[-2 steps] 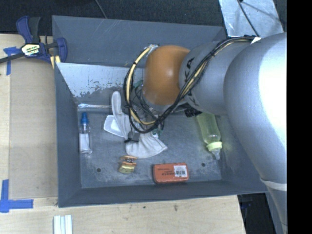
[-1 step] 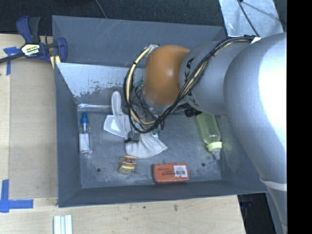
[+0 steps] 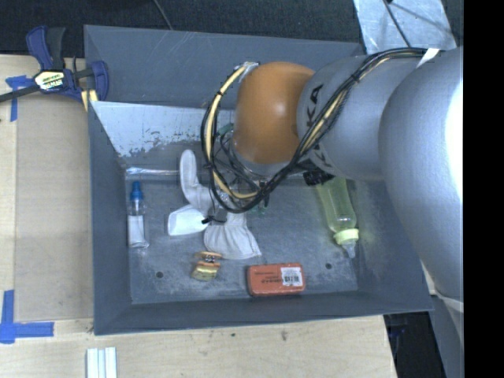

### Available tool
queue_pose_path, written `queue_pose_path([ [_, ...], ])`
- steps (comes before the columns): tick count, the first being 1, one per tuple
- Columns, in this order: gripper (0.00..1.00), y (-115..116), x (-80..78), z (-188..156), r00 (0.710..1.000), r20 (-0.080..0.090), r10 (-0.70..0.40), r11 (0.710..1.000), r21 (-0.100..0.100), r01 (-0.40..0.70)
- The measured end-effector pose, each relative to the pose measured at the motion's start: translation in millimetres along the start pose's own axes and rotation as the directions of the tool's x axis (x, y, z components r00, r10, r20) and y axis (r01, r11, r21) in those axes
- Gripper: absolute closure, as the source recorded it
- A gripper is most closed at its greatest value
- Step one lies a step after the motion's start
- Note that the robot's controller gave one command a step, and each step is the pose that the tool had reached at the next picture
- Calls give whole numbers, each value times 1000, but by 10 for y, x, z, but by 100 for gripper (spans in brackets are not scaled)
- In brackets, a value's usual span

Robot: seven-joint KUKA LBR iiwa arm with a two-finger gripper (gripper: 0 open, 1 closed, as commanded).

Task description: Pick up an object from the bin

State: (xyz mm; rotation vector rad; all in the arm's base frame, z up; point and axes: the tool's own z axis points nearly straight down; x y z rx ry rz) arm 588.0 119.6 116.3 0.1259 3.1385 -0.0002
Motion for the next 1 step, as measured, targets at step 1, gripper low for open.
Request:
queue_pose_path([
  [1, 100, 95, -45, -1479, 1000, 3, -15, 1000, -1, 15],
])
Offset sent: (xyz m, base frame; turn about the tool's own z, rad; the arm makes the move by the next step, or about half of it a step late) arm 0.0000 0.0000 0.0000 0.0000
